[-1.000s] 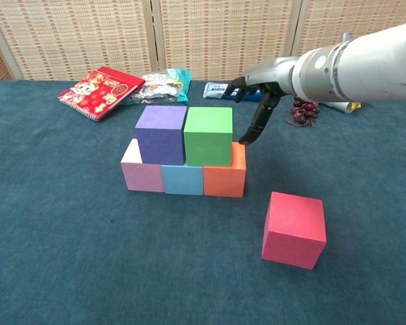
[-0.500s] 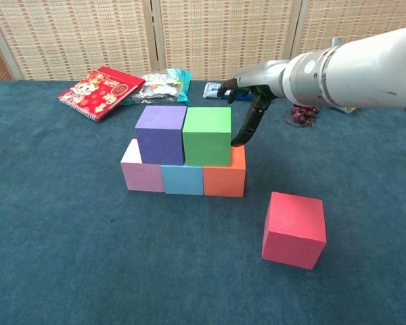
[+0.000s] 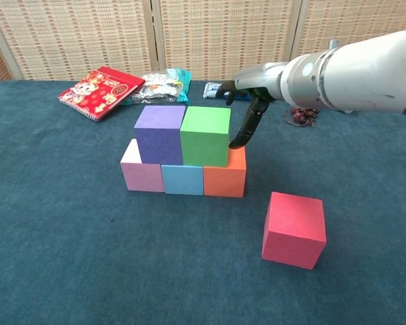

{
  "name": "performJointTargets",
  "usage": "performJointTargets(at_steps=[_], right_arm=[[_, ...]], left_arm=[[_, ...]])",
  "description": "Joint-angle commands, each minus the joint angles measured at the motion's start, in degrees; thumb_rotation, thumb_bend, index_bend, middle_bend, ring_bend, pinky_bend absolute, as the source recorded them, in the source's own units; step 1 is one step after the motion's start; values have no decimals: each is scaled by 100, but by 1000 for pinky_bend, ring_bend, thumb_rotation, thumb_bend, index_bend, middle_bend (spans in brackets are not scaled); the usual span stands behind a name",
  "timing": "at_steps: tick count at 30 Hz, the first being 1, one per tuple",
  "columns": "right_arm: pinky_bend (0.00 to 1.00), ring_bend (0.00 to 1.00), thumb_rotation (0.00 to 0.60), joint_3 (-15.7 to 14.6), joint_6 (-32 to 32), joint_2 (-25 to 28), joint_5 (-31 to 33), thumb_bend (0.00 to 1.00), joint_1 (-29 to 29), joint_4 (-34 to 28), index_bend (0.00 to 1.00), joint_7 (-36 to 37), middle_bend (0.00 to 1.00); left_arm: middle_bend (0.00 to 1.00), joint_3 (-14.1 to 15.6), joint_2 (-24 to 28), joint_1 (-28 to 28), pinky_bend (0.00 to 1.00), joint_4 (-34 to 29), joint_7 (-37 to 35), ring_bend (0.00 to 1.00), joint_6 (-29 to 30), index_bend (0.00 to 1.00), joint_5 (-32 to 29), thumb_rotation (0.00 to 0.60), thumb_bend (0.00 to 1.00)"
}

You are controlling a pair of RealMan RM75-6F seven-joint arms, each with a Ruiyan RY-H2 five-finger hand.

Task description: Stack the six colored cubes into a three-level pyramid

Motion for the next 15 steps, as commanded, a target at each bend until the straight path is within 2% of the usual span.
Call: performJointTargets(at_steps=[1, 5, 8, 12, 15], right_arm=[[7, 41, 600, -17, -8, 37, 8, 299, -10, -33, 0, -10, 185], [7, 41, 600, -75, 38, 242, -141, 299, -96, -253, 0, 10, 186], [7, 41, 600, -157, 130, 589, -470, 300, -301, -666, 0, 145, 184], [13, 48, 600, -361, 406, 1237, -1380, 299, -862, -1494, 7, 585, 184], [64, 77, 600, -603, 569, 1677, -2122, 299, -1353, -2007, 71, 959, 211]], left_arm=[[47, 1, -4, -4, 128, 5, 3, 22, -10, 148, -2, 600, 329], [47, 1, -1, -9, 128, 18, 7, 22, -27, 148, -9, 600, 329], [47, -13, 9, -7, 129, 20, 0, 22, -17, 148, -23, 600, 330], [48, -36, 25, -6, 129, 6, -5, 22, 2, 148, -37, 600, 329], [48, -48, 37, -18, 129, -30, 33, 22, 0, 148, -35, 600, 328]])
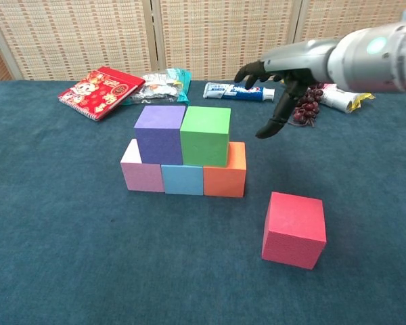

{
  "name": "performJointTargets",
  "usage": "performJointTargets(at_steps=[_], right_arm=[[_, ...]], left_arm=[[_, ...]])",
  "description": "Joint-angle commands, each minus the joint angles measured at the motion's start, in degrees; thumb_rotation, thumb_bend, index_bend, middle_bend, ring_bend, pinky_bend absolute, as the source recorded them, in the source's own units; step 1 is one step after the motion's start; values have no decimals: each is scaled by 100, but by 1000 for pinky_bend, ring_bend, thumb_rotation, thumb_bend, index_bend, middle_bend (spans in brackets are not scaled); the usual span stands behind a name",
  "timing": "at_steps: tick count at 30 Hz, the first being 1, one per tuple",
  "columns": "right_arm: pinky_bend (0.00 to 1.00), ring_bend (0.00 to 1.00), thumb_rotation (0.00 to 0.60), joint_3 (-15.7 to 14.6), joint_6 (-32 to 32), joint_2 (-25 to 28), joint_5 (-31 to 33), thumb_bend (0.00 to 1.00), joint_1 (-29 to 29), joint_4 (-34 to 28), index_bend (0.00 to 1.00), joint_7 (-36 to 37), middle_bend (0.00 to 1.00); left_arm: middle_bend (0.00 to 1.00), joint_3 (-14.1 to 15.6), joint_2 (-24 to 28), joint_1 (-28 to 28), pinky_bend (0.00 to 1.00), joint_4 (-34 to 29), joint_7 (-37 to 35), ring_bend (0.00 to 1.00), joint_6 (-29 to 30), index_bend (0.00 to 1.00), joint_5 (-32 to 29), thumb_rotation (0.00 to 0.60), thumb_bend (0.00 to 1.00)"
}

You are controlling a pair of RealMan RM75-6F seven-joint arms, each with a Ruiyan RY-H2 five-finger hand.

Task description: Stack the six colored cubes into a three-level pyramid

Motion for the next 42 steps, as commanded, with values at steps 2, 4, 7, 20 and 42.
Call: performJointTargets(at_steps=[2, 4, 7, 20, 42], right_arm=[[75, 92, 600, -521, 413, 823, -1399, 291, -965, -929, 117, 692, 235], [87, 104, 600, -753, 527, 929, -1890, 271, -1303, -1063, 172, 912, 254], [102, 121, 600, -1055, 601, 936, -2456, 224, -1713, -1086, 220, 1184, 275], [113, 170, 600, -1422, 851, -146, -3138, 87, -2487, -563, 317, 975, 328], [115, 204, 600, -1134, 764, -1136, -2776, 76, -2735, -34, 388, 494, 372]], left_arm=[[48, -12, 19, -18, 129, -57, 59, 22, -6, 148, 6, 600, 329], [48, -21, 17, -36, 129, -82, 103, 22, -33, 148, -5, 600, 328], [48, -32, 7, -59, 129, -125, 168, 22, -65, 148, -20, 600, 329], [47, -51, 7, -121, 128, -149, 173, 19, -140, 148, -35, 600, 329], [46, 0, -98, -71, 129, 135, -138, 19, -120, 147, -30, 600, 326]])
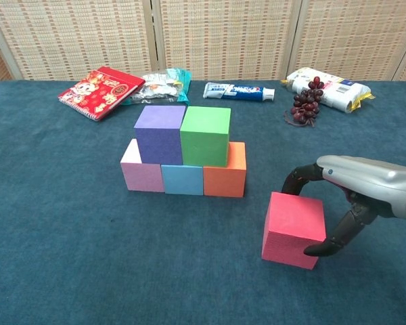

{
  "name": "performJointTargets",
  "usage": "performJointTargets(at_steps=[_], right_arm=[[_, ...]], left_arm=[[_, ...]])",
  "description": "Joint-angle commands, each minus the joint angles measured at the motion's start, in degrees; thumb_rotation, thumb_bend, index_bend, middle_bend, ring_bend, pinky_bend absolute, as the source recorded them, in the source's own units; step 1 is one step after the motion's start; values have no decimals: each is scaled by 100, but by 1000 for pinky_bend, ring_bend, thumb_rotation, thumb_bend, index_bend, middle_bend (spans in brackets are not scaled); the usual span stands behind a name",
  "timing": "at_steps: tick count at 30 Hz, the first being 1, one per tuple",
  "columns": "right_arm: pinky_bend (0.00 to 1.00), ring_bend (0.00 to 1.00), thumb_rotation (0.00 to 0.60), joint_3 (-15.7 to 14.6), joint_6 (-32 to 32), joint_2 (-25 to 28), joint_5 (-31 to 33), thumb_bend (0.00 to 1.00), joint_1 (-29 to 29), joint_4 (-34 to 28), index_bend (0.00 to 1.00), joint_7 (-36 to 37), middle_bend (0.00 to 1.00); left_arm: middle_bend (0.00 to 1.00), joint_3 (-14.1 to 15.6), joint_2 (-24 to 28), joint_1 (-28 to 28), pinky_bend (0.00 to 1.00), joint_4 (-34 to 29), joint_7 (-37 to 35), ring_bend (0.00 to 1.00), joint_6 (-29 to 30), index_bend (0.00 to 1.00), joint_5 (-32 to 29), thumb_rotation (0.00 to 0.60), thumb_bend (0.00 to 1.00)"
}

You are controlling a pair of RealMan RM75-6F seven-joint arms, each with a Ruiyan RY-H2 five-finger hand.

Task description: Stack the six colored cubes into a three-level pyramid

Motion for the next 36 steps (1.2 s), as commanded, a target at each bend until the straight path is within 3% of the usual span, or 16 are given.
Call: performJointTargets(at_steps=[1, 5, 11, 14, 23, 30, 36], right_arm=[[116, 207, 600, 26, -77, -98, 71, 76, 15, 69, 393, -66, 377], [156, 237, 600, 130, -157, -322, 172, 86, 28, 305, 442, -77, 415], [188, 263, 600, 187, -258, -448, 114, 266, 42, 516, 507, -109, 450], [193, 267, 600, 220, -341, -269, -24, 308, 57, 413, 521, -43, 456], [197, 269, 600, 546, -740, 1396, -663, 354, 178, -820, 533, 588, 459], [178, 269, 600, 1403, -1714, 2807, -524, 355, 671, -1343, 537, 1731, 462], [149, 269, 600, 2074, -2905, 3252, 339, 354, 1512, -1015, 536, 2513, 462]], left_arm=[[46, -5, -8, 1, 129, 15, -20, 19, 1, 147, -9, 600, 326], [46, -1, -22, 7, 129, 60, -75, 19, -15, 148, -26, 600, 328], [46, -6, -29, 5, 128, 73, -102, 19, -20, 148, -36, 600, 327], [46, -5, -8, -2, 129, 42, -61, 19, -19, 147, -21, 600, 327], [46, -26, 105, -32, 129, -210, 194, 19, -23, 148, -13, 600, 328], [46, -41, 171, -101, 129, -508, 520, 19, -96, 148, -7, 600, 327], [45, -49, 203, -134, 129, -700, 748, 19, -118, 148, -8, 600, 327]])
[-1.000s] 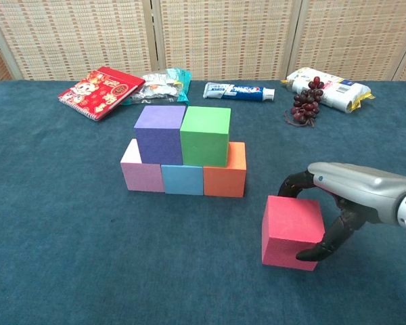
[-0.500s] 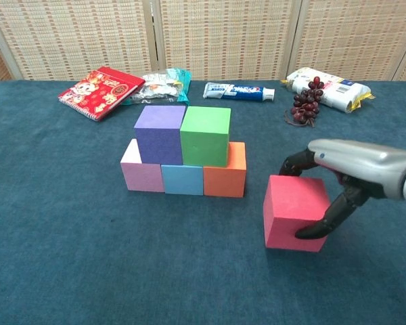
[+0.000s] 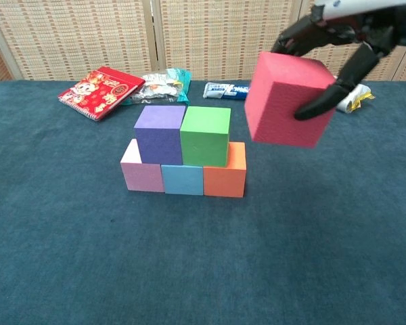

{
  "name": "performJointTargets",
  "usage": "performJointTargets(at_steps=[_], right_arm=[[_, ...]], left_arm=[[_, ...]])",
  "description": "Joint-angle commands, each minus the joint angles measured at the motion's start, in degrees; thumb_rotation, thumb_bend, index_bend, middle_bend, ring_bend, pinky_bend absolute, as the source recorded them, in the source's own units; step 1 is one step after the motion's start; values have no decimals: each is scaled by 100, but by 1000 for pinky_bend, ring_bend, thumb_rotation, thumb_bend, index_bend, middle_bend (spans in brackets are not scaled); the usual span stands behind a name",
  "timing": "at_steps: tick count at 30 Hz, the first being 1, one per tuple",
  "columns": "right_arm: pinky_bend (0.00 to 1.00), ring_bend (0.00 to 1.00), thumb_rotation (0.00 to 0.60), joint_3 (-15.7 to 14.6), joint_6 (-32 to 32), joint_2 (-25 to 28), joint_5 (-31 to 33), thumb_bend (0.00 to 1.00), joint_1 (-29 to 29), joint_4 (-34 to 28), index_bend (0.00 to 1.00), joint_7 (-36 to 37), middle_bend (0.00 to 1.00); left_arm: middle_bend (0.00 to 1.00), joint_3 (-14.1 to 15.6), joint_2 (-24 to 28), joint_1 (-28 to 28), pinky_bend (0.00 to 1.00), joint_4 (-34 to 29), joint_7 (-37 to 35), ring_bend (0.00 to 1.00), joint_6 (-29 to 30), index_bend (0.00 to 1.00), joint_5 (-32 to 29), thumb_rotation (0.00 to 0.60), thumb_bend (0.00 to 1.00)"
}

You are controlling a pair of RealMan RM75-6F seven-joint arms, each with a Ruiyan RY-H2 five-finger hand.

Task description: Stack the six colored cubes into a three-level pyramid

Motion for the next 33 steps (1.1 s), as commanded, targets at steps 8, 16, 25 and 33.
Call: performJointTargets(at_steps=[8, 16, 25, 33], right_arm=[[132, 269, 600, 478, -1680, -105, 1796, 355, 1907, 1261, 528, 599, 462], [132, 269, 600, -152, -1103, -691, 2950, 355, 2964, 1771, 522, -24, 462], [132, 269, 600, -424, 18, -1303, 4268, 355, 3722, 1751, 516, -828, 461], [132, 269, 600, -406, 438, -1669, 4940, 354, 4085, 1875, 504, -1419, 461]], left_arm=[[44, -21, 35, -38, 128, -138, 153, 19, -81, 147, -90, 600, 327], [44, -26, 11, -69, 129, -104, 141, 19, -176, 147, -159, 600, 327], [44, 6, -44, -51, 128, -31, 36, 17, -124, 146, -99, 600, 327], [43, 31, -91, -13, 128, 102, -133, 16, -60, 146, -59, 600, 327]])
